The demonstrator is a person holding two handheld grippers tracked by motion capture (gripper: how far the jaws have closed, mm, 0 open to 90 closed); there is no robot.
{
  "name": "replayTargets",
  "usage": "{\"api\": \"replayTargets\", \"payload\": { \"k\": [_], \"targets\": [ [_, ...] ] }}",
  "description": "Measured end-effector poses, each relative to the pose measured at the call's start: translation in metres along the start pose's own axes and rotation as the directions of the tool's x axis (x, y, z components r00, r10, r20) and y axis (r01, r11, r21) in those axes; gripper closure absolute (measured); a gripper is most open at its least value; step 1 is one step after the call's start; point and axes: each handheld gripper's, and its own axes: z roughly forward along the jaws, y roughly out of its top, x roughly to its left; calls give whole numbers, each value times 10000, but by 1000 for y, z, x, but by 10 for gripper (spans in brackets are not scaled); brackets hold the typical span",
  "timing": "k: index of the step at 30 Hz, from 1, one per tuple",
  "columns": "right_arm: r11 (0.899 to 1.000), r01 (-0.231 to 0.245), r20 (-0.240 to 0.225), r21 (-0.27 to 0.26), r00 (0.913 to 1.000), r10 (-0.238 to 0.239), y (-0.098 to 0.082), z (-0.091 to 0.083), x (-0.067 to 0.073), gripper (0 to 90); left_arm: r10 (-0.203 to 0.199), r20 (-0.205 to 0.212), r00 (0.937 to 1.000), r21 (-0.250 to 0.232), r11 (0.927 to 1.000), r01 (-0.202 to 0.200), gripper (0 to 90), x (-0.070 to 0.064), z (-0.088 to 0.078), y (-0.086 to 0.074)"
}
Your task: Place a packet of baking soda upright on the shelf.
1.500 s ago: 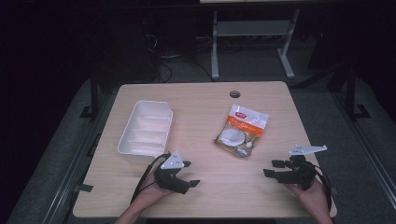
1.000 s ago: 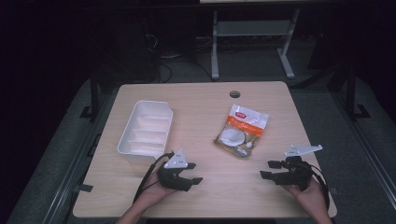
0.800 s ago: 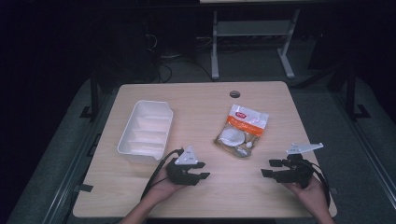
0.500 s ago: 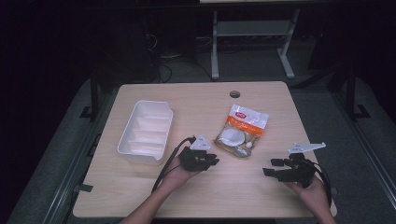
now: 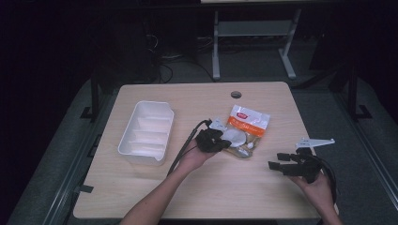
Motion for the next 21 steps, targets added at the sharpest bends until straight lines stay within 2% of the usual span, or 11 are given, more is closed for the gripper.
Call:
{"api": "replayTargets", "payload": {
  "k": [3,5,6,9,11,12,15,18,20,21],
  "targets": [
    [9999,-106,-85,-125,9999,105,6,0,-3,332,-147,-50,9999,181,9997,148,895,7,10,6],
    [9999,-95,114,-133,9999,97,18,2,-7,327,-230,-104,9997,316,9992,233,897,11,19,11],
    [9999,-95,114,-133,9999,97,18,2,-7,327,-230,-104,9997,316,9992,233,897,11,19,11],
    [9982,-524,250,-305,9983,532,35,5,-19,316,-170,-242,9996,498,9986,182,897,14,27,15],
    [9965,-731,217,-410,9970,740,46,9,-26,314,-265,-247,9993,651,9975,281,897,16,32,18],
    [9965,-731,217,-410,9970,740,46,9,-26,314,-246,-264,9993,743,9969,265,897,16,34,18],
    [9961,-862,397,-211,9954,870,64,16,-36,312,-271,-286,9992,896,9955,295,897,17,39,19],
    [9951,-976,411,-124,9943,980,71,20,-40,311,-163,-449,9989,860,9961,201,897,15,42,19],
    [9938,-1108,511,124,9926,1100,82,28,-45,307,-46,-562,9984,909,9958,97,898,14,43,19],
    [9933,-1129,589,231,9920,1113,84,30,-46,304,-119,-573,9983,860,9961,168,899,14,44,18]
  ]
}}
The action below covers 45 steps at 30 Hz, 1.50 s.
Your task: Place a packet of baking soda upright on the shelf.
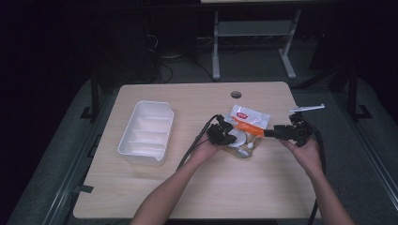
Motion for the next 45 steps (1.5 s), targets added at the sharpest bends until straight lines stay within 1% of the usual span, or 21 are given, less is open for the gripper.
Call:
{"api": "replayTargets", "payload": {
  "k": [3,5,6,7,11,12,17,18,19,22,24,26,30,31,32,34,36,39,42,43,45],
  "targets": [
    [9999,-75,67,-84,9999,76,4,5,-2,313,-107,51,9999,-49,9999,108,899,1,0,-2],
    [9982,-456,110,382,9989,452,8,13,-7,301,-281,179,9994,-172,9994,284,899,2,0,-4],
    [9975,-580,75,394,9983,578,9,15,-8,310,-286,187,9994,-189,9994,290,900,2,0,-5],
    [9965,-682,244,483,9974,671,10,20,-11,312,-321,197,9993,-211,9992,325,900,2,0,-5],
    [9944,-875,403,590,9955,853,11,26,-15,313,-244,162,9996,-175,9995,247,900,2,0,-5],
    [9926,-1046,482,623,9937,1016,10,30,-19,313,-237,164,9996,-180,9995,240,900,2,0,-5],
    [9884,-1343,346,713,9906,1321,7,40,-23,315,-246,154,9996,-186,9995,248,900,2,0,-5],
    [9870,-1429,157,740,9897,1421,6,46,-24,329,-253,130,9996,-201,9995,256,900,2,0,-6],
    [9860,-1468,111,790,9892,1464,6,48,-24,341,-258,121,9996,-215,9994,260,900,1,0,-6],
    [9860,-1404,-98,896,9898,1419,5,55,-23,457,-249,74,9997,-262,9993,251,900,1,0,-7],
    [9848,-1375,-112,1064,9902,1395,5,60,-22,536,-287,100,9995,-271,9992,289,900,1,0,-7],
    [9865,-1228,-88,1080,9922,1244,5,63,-19,610,-249,76,9997,-247,9994,251,900,1,0,-7],
    [9926,-985,-623,704,9927,1030,7,58,-13,798,-220,82,9997,-207,9995,222,900,1,0,-7],
    [9947,-843,-713,584,9935,884,8,56,-11,843,-227,145,9996,-180,9996,230,900,1,0,-8],
    [9965,-701,-814,463,9940,737,9,54,-9,861,-227,145,9996,-180,9996,230,900,1,0,-8],
    [9971,-673,-1007,363,9924,707,9,53,-7,852,-319,152,9994,-258,9991,322,900,0,0,-9],
    [9972,-651,-1046,359,9921,685,9,53,-7,829,-238,64,9997,-317,9992,240,900,-1,0,-10],
    [9948,-937,-1143,403,9886,978,9,59,-11,748,-174,-37,9998,-348,9992,172,900,-2,0,-10],
    [9922,-1136,-1191,515,9857,1190,8,66,-13,732,-263,40,9996,-349,9990,264,900,-1,0,-11],
    [9901,-1242,-1146,660,9847,1311,7,73,-14,725,-282,56,9996,-356,9990,284,900,0,0,-11],
    [9892,-1296,-1147,680,9839,1368,7,75,-14,717,-269,41,9996,-363,9990,270,900,-1,1,-11]
  ]
}}
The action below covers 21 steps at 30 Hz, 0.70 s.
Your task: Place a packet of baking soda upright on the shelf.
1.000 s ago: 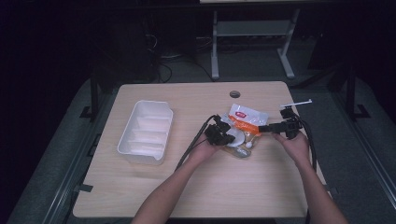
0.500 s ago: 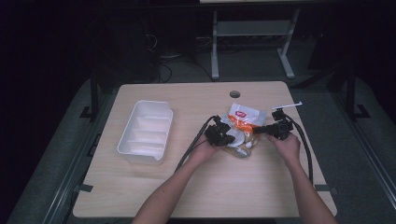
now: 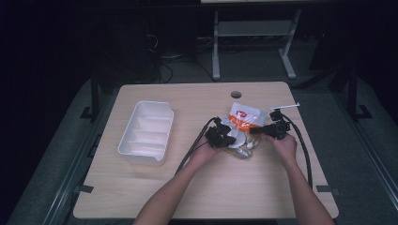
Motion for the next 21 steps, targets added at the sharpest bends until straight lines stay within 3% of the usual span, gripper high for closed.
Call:
{"api": "replayTargets", "payload": {
  "k": [3,8,18,21],
  "targets": [
    [10000,-54,-8,64,10000,54,-1,10,1,752,20,-21,10000,1,10000,-20,900,0,0,0],
    [9999,108,-148,-79,9998,-110,0,5,3,880,115,-56,9999,-83,9999,-115,871,-1,-1,-2],
    [9966,582,-678,-581,9958,-621,4,-9,15,894,37,125,9999,-616,9981,-29,832,-2,-26,-12],
    [9918,981,-732,-813,9919,-1041,7,-16,26,897,20,194,9998,-901,9959,-2,804,-2,-40,-18]
  ]
}}
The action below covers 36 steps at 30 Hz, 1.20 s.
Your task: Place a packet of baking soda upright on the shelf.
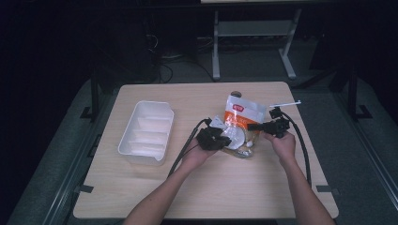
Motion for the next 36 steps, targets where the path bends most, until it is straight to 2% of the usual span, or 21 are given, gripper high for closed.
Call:
{"api": "replayTargets", "payload": {
  "k": [1,2,7,8,9,11,13,14,17,20,23,24,25,26,27,33,36],
  "targets": [
    [10000,0,0,0,10000,0,0,0,0,897,0,0,10000,0,10000,0,802,0,0,0],
    [9998,167,-23,-57,9999,-167,3,-3,6,897,1,79,10000,-196,9998,1,791,-1,-7,-3],
    [9968,797,11,105,9968,-797,13,-9,24,898,172,229,9996,-326,9993,-165,736,-5,-21,-10],
    [9968,797,11,105,9968,-797,13,-9,24,898,195,251,9995,-410,9990,-184,736,-6,-25,-12],
    [9931,1153,64,189,9933,-1155,17,-10,33,899,220,288,9993,-463,9987,-206,723,-7,-28,-14],
    [9923,1217,74,242,9925,-1219,18,-10,36,899,266,414,9988,-566,9981,-242,718,-9,-34,-18],
    [9883,1468,83,407,9891,-1473,21,-11,43,899,407,454,9981,-578,9976,-381,708,-13,-40,-22],
    [9828,1763,149,542,9840,-1774,24,-12,51,899,442,473,9979,-589,9974,-414,699,-14,-42,-24],
    [9783,1960,206,675,9800,-1978,26,-12,57,899,595,468,9971,-593,9966,-567,687,-18,-50,-30],
    [9686,2325,402,885,9708,-2367,31,-14,69,900,676,454,9967,-761,9950,-641,646,-22,-60,-37],
    [9628,2561,381,869,9648,-2601,35,-16,78,900,631,506,9967,-868,9945,-586,574,-25,-64,-42],
    [9628,2561,381,869,9648,-2601,35,-16,78,900,656,529,9964,-859,9944,-609,574,-26,-66,-44],
    [9578,2724,415,918,9600,-2770,38,-17,84,900,734,520,9959,-856,9940,-688,550,-27,-67,-46],
    [9578,2724,415,918,9600,-2770,38,-17,84,900,751,511,9959,-852,9939,-706,550,-28,-69,-48],
    [9542,2816,463,1005,9567,-2873,42,-17,88,900,757,547,9956,-825,9941,-710,514,-30,-72,-53],
    [9535,2861,426,947,9558,-2910,49,-18,94,900,727,583,9956,-838,9942,-677,440,-35,-81,-66],
    [9495,3005,381,909,9517,-3048,55,-18,102,900,780,617,9950,-787,9942,-730,402,-38,-84,-74]
  ]
}}
